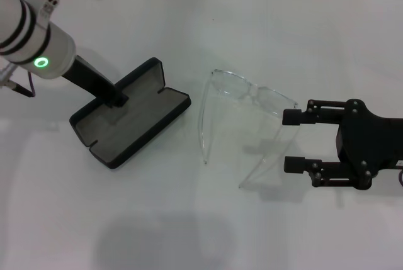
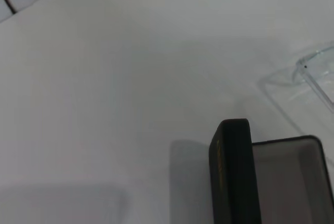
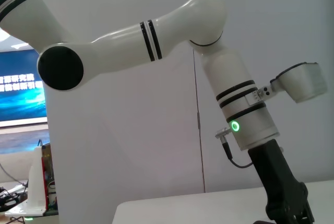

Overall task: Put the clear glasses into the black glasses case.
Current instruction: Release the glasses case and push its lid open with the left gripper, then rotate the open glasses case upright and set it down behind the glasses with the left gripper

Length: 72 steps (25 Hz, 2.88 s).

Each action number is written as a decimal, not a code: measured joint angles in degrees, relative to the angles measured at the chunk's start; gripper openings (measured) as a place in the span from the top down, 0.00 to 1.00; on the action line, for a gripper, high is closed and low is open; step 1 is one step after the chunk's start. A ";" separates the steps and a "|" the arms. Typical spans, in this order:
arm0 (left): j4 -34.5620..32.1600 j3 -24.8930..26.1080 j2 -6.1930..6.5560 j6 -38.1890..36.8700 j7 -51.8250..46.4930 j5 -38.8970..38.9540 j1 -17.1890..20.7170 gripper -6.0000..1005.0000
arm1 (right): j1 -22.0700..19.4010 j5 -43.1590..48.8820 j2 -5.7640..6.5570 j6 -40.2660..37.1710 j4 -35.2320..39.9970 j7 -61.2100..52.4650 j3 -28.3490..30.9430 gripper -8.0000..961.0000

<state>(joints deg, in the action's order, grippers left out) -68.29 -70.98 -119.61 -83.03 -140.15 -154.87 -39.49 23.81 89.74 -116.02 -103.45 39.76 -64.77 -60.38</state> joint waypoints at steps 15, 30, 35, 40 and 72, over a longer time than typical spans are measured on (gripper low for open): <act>-7.70 -5.31 -0.10 0.56 0.99 2.25 2.40 0.80 | -0.57 -2.04 0.38 0.04 -0.74 0.63 0.18 0.30; -17.26 -13.31 -0.10 0.33 11.85 4.27 7.67 0.80 | -1.72 -3.10 0.54 -0.07 -0.71 2.23 0.95 0.30; -18.05 -13.34 -0.11 0.49 15.86 5.58 8.20 0.80 | -1.81 -3.10 0.53 -0.09 -0.74 2.79 0.97 0.30; -18.51 -13.21 -0.10 0.65 20.78 7.91 8.59 0.80 | -1.94 -3.09 0.53 -0.17 -0.74 2.90 1.04 0.30; -22.58 -14.71 0.04 -2.49 35.79 12.25 11.28 0.80 | -2.49 -3.30 0.53 -1.61 -1.27 4.31 3.15 0.30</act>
<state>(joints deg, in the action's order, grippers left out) -90.86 -85.69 -119.57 -85.52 -104.36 -142.61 -28.21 21.33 86.44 -115.49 -105.06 38.49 -60.47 -57.23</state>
